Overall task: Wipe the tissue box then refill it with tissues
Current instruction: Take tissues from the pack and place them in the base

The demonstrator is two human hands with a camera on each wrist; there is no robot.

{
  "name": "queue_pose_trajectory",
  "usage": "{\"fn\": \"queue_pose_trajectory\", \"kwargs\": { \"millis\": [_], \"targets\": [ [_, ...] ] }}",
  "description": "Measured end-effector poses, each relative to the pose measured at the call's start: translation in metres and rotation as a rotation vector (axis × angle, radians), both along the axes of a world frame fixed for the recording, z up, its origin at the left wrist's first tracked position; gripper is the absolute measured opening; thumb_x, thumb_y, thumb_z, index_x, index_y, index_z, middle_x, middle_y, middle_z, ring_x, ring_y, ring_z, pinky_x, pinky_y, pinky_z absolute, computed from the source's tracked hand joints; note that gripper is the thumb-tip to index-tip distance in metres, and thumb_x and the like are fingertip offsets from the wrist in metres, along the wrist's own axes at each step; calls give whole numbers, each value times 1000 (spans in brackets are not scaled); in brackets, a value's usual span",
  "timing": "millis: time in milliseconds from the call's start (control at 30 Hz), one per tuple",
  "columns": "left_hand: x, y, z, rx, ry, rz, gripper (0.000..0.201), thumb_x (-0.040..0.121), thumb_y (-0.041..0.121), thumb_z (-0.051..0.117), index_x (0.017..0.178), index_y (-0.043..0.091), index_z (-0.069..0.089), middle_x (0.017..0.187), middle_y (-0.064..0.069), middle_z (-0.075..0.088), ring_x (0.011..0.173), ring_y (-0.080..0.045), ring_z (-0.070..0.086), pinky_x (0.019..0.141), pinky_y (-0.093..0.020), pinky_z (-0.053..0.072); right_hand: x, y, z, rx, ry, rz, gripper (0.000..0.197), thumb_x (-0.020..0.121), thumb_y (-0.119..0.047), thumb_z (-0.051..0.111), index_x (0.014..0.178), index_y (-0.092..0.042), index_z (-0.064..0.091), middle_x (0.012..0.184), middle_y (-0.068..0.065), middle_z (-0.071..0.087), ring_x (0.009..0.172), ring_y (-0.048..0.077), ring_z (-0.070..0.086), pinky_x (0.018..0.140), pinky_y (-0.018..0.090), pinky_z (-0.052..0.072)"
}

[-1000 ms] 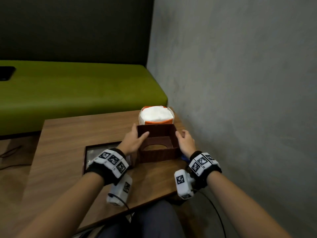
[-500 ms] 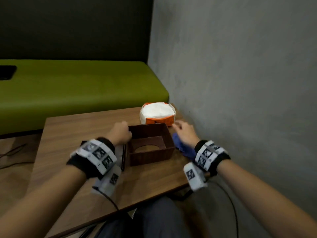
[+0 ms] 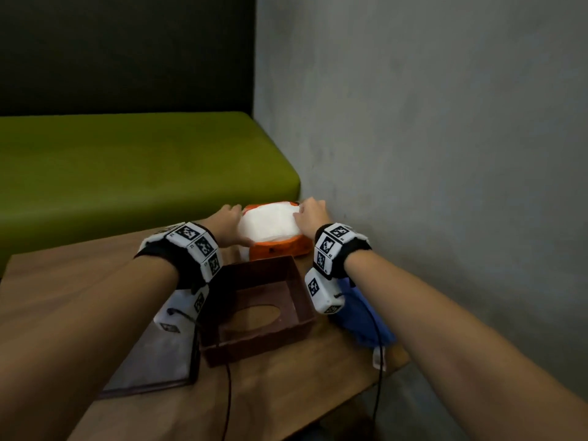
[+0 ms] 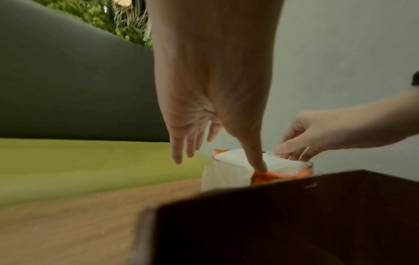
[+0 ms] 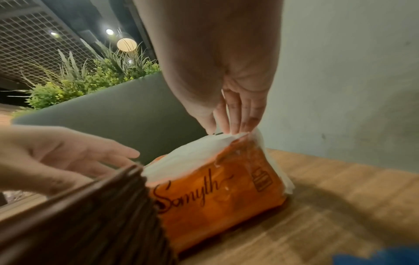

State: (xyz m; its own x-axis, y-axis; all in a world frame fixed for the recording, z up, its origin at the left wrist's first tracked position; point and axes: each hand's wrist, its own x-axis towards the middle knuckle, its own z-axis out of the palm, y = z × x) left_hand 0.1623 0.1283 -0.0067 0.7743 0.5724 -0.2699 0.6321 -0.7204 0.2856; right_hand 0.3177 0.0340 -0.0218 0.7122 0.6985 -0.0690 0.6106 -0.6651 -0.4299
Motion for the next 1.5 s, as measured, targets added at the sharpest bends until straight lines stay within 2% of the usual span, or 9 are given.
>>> {"fn": "queue_pose_trajectory", "kwargs": {
  "millis": [300, 400, 500, 700, 833, 967, 1233, 1333, 1500],
  "targets": [
    [21, 1, -4, 10, 63, -59, 66, 77, 43, 68, 121, -2, 50, 125, -21, 58, 112, -35, 55, 90, -37, 44, 7, 20, 0, -342, -23, 139, 48, 84, -41, 61, 114, -4, 57, 114, 12, 63, 105, 31, 59, 91, 38, 50],
    [22, -2, -4, 5, 36, -44, 60, 76, 38, 70, 115, -5, 52, 120, -23, 59, 109, -37, 56, 86, -37, 44, 32, 38, -20, -376, 22, 131, 41, 68, -43, 72, 95, -16, 58, 107, 7, 66, 92, 29, 61, 87, 43, 52],
    [22, -2, -5, 8, 28, -16, 67, 74, 37, 73, 119, -5, 47, 124, -23, 57, 112, -36, 54, 87, -37, 43, 69, 60, -50, -422, 86, 95, 80, 45, -54, 77, 114, -19, 56, 123, 13, 61, 108, 37, 58, 91, 55, 47],
    [23, -1, -3, -3, 38, 4, 76, 73, 35, 75, 128, -4, 40, 132, -20, 50, 121, -35, 48, 96, -37, 40, 8, 6, 23, -236, 344, 6, 66, 73, -26, 77, 128, -4, 48, 137, 18, 47, 125, 36, 45, 105, 46, 39],
    [22, 0, -4, -14, 37, 2, 78, 70, 38, 76, 126, -3, 41, 131, -20, 51, 119, -34, 49, 94, -37, 41, 24, 28, 1, -326, 343, -2, 119, 21, -62, 86, 125, -20, 50, 128, 8, 59, 111, 33, 56, 98, 47, 44],
    [22, -1, -3, -16, 39, -8, 80, 67, 41, 78, 124, -2, 43, 127, -19, 53, 115, -33, 51, 92, -38, 43, 9, 23, 13, -316, 245, -7, 82, 59, -46, 80, 125, -7, 48, 125, 12, 59, 113, 33, 55, 100, 45, 44],
    [22, -5, -2, -8, 35, -11, 79, 69, 37, 77, 126, -4, 41, 128, -19, 52, 117, -33, 50, 92, -37, 42, 7, 19, 13, -119, 406, -46, 88, 49, -40, 82, 124, -8, 48, 124, 10, 59, 108, 29, 58, 96, 44, 49],
    [22, -6, -1, -4, 40, -8, 77, 70, 35, 77, 126, -4, 40, 128, -20, 52, 117, -34, 50, 93, -38, 42, 2, 21, 18, -42, 518, -70, 79, 66, -39, 74, 129, -6, 40, 125, 11, 55, 109, 30, 58, 98, 44, 48],
    [22, -8, -1, -4, 32, -13, 70, 73, 31, 75, 124, -4, 43, 128, -20, 53, 116, -34, 51, 93, -37, 42, -1, 15, 19, 86, 522, -97, 64, 72, -23, 73, 126, -1, 46, 126, 17, 57, 110, 33, 57, 97, 46, 48]
  ]
}}
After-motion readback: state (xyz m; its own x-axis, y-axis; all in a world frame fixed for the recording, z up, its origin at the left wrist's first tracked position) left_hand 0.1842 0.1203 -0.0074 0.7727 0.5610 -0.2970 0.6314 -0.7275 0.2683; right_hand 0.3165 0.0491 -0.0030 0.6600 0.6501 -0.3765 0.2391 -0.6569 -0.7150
